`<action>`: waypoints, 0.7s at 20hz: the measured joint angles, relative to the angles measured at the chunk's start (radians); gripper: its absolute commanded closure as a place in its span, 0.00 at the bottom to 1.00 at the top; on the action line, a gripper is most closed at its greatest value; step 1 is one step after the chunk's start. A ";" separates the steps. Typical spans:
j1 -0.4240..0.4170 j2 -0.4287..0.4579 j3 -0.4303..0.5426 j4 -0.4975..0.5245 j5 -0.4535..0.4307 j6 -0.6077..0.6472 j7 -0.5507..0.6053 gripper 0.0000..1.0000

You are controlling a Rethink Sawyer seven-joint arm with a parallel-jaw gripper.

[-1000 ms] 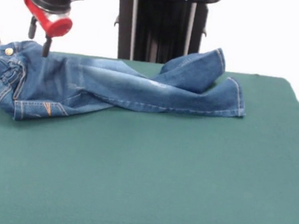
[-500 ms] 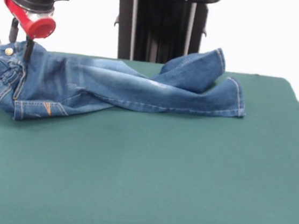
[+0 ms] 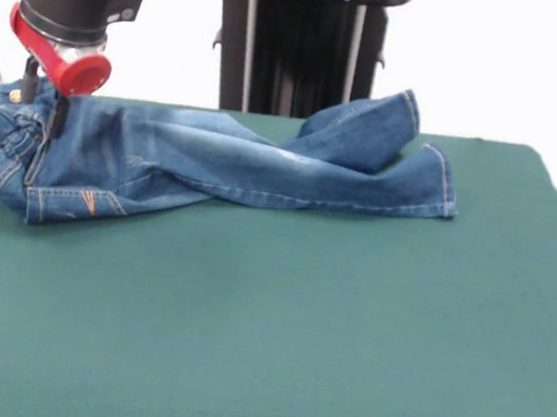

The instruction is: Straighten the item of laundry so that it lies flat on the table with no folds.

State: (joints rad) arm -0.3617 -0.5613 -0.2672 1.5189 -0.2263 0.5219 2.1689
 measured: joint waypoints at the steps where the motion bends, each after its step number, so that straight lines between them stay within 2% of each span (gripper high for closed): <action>1: 0.002 -0.001 0.002 0.000 0.002 0.000 0.000 0.00; 8: 0.015 -0.011 0.019 0.004 0.044 0.000 0.000 0.00; 14: 0.017 0.009 0.019 0.005 0.046 -0.007 0.000 0.00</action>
State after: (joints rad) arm -0.3443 -0.5525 -0.2486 1.5238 -0.1802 0.5147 2.1689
